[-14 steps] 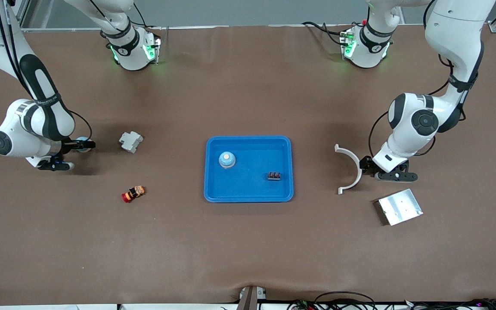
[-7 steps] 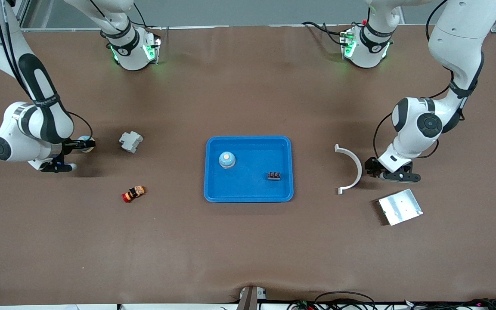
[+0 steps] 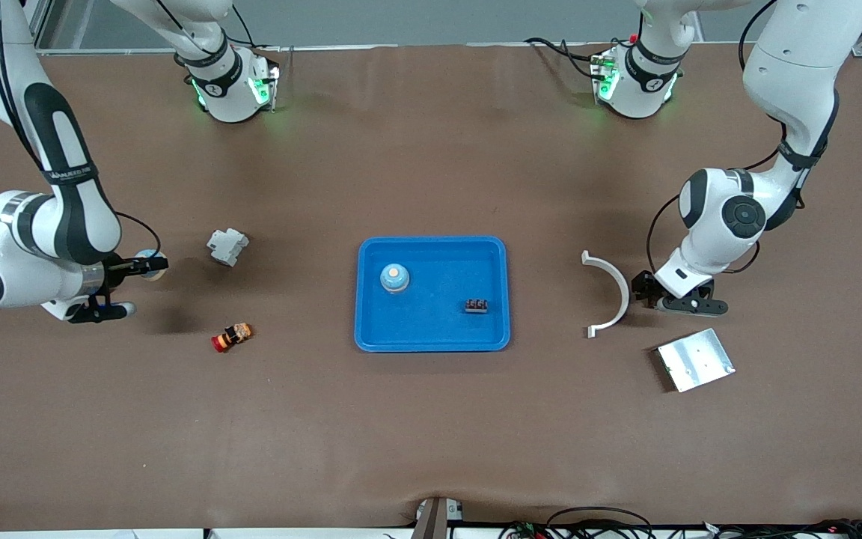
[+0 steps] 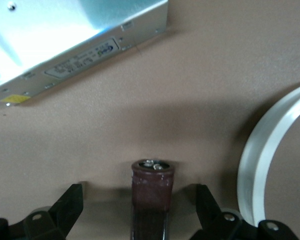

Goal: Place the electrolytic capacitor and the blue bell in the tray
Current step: 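Grasp the capacitor with the left gripper while the right gripper grasps the bell, then carry the second capacitor and bell over the blue tray with both grippers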

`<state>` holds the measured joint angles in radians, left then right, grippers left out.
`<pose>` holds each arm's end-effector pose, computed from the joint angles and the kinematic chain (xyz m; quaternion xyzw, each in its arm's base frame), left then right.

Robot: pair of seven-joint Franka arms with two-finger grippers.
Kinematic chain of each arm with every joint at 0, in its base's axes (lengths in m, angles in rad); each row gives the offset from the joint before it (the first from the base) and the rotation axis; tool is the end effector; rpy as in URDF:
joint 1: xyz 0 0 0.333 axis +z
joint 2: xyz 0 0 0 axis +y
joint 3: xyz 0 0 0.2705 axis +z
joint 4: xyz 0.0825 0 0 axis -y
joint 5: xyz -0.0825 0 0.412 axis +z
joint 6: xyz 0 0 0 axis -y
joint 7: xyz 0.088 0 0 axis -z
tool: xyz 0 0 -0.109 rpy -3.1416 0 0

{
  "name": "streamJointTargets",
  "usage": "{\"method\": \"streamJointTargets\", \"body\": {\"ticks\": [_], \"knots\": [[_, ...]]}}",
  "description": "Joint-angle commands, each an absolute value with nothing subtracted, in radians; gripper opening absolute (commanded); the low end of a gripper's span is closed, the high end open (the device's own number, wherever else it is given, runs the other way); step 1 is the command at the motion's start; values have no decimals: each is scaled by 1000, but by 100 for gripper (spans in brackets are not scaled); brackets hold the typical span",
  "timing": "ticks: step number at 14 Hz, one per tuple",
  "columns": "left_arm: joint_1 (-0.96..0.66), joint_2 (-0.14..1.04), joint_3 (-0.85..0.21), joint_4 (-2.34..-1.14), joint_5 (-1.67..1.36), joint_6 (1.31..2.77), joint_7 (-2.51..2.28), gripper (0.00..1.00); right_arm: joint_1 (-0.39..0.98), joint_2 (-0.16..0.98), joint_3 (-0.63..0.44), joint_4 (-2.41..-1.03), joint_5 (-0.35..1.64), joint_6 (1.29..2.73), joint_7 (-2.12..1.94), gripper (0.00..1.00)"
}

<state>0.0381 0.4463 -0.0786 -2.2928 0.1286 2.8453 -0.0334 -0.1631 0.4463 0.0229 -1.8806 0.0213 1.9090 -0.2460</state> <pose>0.5266 -0.0320 0.0964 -0.9967 0.0592 -0.0547 0.0033 0.5783 -0.0799 0.1835 -0.9771 -0.0461 0.2008 0.0537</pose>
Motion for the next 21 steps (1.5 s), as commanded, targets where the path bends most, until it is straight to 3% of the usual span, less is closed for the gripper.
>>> {"method": "streamJointTargets", "body": {"ticks": [1,3,10,16,21], "knots": [[46,394,-84,-2347,146,2861,-43,75,-80,437,23,-1827,75,1870,-164,0],[46,380,-83,-2356,146,2850,-32,2,-17,440,23,-1792,119,1868,-106,0],[40,301,-86,-2352,146,2772,-54,0,221,520,23,-1661,179,1988,213,0],[37,268,-184,-2088,138,2303,-268,0,399,658,25,-1499,252,2064,532,0],[25,316,-342,-1929,137,2264,-754,0,462,751,26,-1445,258,2158,666,0]]}}
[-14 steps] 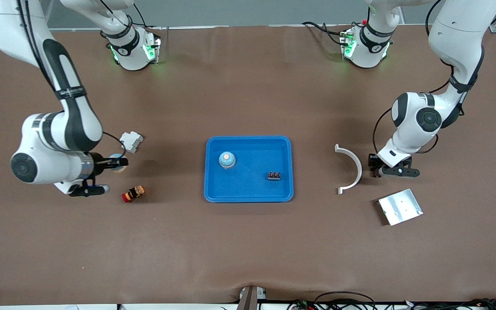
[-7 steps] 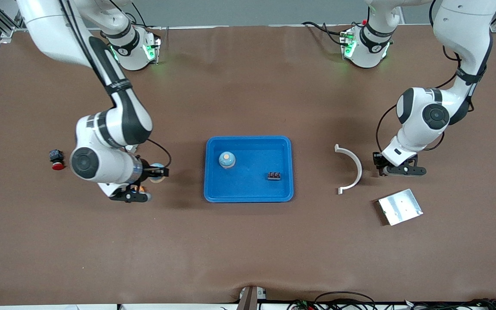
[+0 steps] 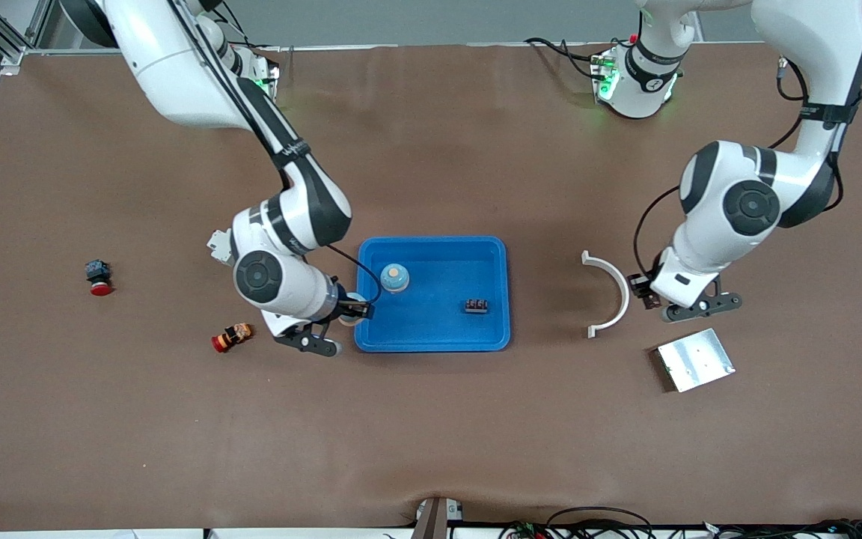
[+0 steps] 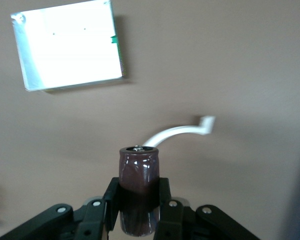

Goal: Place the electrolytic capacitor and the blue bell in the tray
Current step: 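Carry the second capacitor and bell over the blue tray with both grippers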

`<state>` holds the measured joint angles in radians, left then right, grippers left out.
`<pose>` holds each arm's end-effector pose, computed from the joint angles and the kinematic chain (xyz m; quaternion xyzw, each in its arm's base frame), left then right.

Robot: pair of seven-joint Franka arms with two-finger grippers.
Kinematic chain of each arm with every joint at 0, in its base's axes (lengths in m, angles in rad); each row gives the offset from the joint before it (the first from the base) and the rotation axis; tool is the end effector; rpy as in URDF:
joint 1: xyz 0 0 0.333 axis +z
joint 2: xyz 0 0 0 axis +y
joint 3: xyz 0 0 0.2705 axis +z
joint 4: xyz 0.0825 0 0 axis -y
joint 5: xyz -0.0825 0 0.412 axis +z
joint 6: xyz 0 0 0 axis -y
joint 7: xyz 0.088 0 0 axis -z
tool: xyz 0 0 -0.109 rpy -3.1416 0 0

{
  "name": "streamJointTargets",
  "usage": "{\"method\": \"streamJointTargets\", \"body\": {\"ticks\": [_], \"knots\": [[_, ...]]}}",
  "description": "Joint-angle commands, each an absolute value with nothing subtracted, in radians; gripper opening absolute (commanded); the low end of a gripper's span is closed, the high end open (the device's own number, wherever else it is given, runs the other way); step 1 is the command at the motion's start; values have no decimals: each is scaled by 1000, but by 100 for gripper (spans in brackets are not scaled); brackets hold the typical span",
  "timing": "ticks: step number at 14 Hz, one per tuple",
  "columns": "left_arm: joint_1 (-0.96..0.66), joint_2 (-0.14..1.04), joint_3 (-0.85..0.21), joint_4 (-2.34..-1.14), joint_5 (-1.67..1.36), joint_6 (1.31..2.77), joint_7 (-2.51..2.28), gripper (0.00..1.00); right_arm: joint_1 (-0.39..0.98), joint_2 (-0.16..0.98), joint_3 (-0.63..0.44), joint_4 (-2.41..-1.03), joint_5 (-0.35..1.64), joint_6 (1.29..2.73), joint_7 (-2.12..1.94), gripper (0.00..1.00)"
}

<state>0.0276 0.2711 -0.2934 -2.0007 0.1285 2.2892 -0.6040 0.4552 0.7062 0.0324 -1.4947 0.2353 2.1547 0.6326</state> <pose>0.5904 -0.1563 0.2682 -0.9910 -0.1327 -0.0186 0.0027 0.6181 0.3360 0.1976 -0.9838 0.1422 0.0764 0.0783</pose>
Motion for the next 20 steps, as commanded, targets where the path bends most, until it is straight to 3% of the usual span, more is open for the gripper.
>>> {"method": "streamJointTargets", "body": {"ticks": [1,10,11,13,14,16,20], "knots": [[23,334,-369,-1896,135,2266,-843,0,469,764,26,-1434,258,2184,687,0],[-159,527,-383,-1668,179,2258,-1518,0,529,819,29,-1397,259,2224,745,1],[-185,529,-379,-1666,179,2250,-1537,0,531,824,29,-1397,259,2239,747,28],[-215,555,-376,-1654,201,2250,-1633,0,535,836,29,-1397,258,2269,747,54],[-236,575,-374,-1629,239,2250,-1673,0,535,836,29,-1397,258,2284,746,59],[-252,626,-376,-1583,281,2249,-1779,0,534,835,28,-1399,256,2286,741,100],[-261,664,-377,-1545,258,2249,-1943,0,494,798,25,-1408,247,2248,683,100]]}}
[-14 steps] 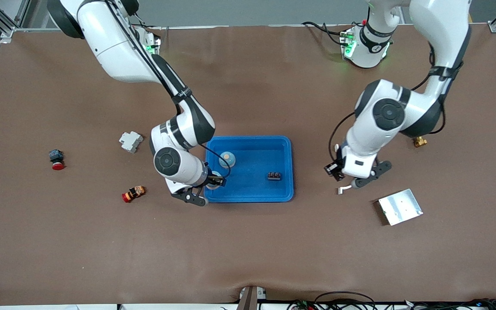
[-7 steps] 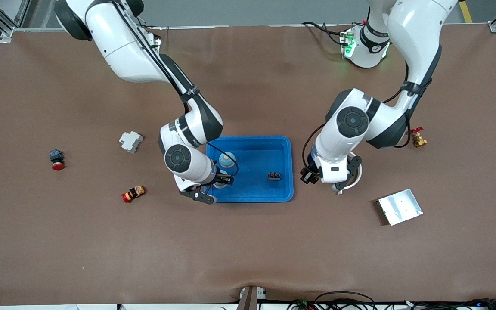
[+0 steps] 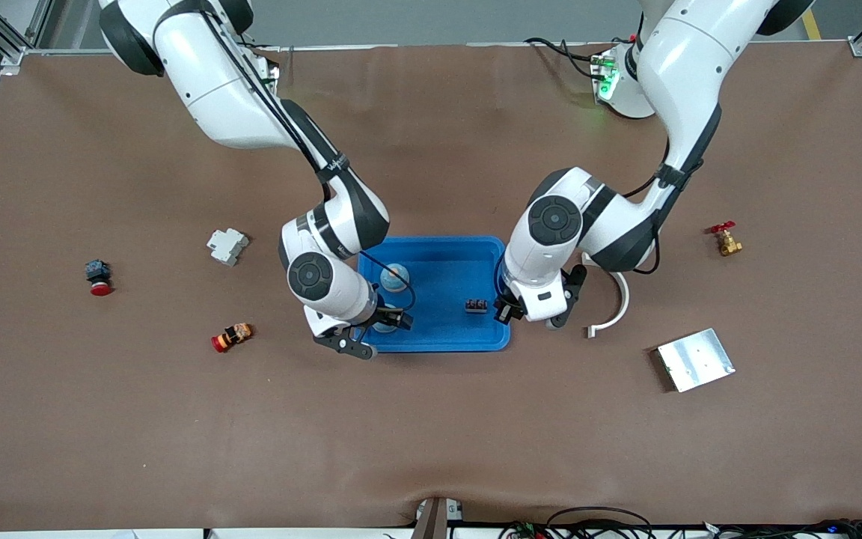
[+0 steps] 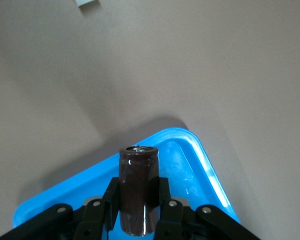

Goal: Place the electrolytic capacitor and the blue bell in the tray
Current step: 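Carry the second capacitor and bell over the blue tray with both grippers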

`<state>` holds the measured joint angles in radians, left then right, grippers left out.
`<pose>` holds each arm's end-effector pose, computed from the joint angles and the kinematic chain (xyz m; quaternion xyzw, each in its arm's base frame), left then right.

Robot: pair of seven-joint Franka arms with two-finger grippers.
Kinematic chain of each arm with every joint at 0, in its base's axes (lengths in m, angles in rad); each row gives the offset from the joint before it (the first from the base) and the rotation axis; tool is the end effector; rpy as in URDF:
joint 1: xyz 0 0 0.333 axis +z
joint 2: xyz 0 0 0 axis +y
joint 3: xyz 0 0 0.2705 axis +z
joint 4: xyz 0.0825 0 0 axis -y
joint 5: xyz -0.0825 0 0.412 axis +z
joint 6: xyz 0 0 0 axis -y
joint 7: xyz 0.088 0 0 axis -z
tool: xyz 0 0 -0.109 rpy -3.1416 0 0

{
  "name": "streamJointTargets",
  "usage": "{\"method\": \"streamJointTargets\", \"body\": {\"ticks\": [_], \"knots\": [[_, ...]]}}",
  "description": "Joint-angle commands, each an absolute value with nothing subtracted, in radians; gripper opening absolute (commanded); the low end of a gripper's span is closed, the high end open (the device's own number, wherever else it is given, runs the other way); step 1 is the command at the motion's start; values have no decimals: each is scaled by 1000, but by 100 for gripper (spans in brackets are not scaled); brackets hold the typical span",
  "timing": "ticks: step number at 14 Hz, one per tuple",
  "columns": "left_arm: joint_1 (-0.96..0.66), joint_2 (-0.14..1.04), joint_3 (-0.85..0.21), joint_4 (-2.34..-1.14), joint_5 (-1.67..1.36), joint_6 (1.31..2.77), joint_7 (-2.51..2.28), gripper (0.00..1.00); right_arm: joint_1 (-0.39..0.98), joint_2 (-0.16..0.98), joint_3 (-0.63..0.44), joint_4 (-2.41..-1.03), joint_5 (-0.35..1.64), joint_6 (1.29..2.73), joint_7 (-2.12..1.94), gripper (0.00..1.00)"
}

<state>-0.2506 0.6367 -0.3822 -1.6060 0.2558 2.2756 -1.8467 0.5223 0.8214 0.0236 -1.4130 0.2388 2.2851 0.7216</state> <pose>0.5806 -0.3863 0.2299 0.8429 0.5362 0.0047 0.0437 0.6166 0.3785 0.1645 -0.9806 0.1663 0.0394 0.0957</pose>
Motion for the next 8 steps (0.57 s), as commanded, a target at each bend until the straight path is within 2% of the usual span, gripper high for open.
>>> {"method": "streamJointTargets", "body": {"ticks": [1,8], "knots": [[-268,672,-377,-1543,247,2249,-2053,0,479,782,23,-1407,247,2193,666,100],[-370,692,-354,-1557,328,2235,-2397,0,301,596,17,-1413,216,1922,507,100]]}}
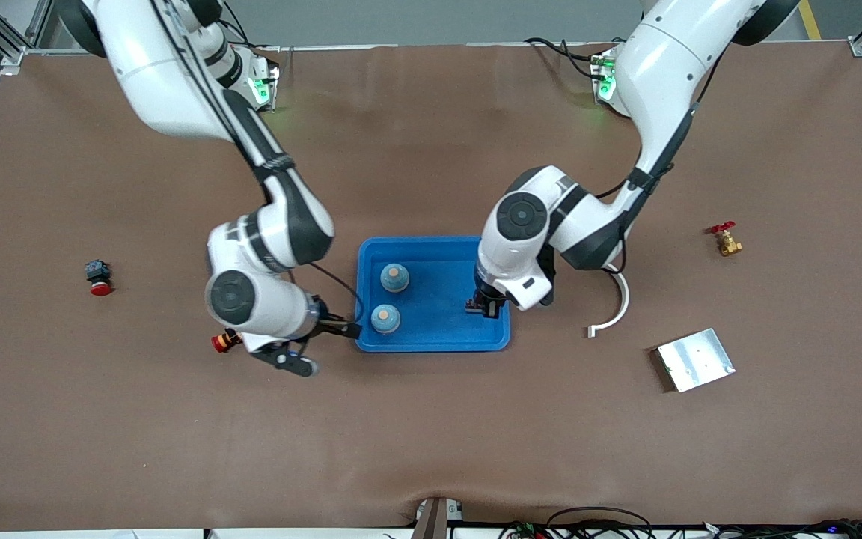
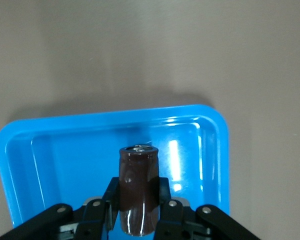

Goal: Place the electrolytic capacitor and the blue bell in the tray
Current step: 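Open the right gripper over the tray while the left gripper lowers the capacitor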

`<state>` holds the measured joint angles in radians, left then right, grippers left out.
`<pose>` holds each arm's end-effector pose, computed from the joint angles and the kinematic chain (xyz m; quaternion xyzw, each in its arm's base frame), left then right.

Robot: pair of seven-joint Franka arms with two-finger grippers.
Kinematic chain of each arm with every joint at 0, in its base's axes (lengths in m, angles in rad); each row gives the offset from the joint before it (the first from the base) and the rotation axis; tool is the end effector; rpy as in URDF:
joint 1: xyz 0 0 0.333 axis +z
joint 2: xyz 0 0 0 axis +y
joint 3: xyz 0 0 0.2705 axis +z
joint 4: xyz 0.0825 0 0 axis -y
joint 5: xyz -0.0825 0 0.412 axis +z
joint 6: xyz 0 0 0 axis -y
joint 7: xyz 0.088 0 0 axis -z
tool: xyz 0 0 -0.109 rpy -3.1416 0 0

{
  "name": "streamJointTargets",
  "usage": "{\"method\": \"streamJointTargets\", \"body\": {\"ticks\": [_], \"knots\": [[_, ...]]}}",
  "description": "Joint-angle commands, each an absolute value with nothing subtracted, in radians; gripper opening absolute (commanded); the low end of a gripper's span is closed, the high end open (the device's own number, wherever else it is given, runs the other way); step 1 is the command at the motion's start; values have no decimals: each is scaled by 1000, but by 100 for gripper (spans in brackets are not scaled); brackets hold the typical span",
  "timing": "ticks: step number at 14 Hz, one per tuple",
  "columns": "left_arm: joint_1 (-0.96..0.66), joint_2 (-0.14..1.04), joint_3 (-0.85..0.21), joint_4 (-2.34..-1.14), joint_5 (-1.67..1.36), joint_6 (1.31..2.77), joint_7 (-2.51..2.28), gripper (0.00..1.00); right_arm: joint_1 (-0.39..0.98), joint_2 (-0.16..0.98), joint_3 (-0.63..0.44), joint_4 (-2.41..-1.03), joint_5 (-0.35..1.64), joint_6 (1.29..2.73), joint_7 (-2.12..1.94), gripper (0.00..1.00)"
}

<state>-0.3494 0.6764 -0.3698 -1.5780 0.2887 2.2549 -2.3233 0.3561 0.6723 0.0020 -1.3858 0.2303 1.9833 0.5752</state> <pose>0.5474 -0.4344 0.2129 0.7290 0.6840 0.0020 0.0270 0.6656 0.2646 0.2595 -0.9813 0.1574 0.0800 0.0762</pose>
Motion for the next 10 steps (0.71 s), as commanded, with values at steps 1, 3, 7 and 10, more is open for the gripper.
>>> {"method": "streamJointTargets", "body": {"ticks": [1,3,7,10], "knots": [[-383,695,-354,-1565,333,2235,-2420,0,278,568,17,-1413,209,1881,490,100],[-399,699,-353,-1569,334,2235,-2456,0,244,510,17,-1416,175,1823,454,100],[-437,710,-347,-1600,377,2235,-2532,0,190,417,20,-1417,86,1721,364,100],[-457,736,-347,-1601,422,2235,-2588,0,103,353,18,-1417,83,1666,194,100]]}}
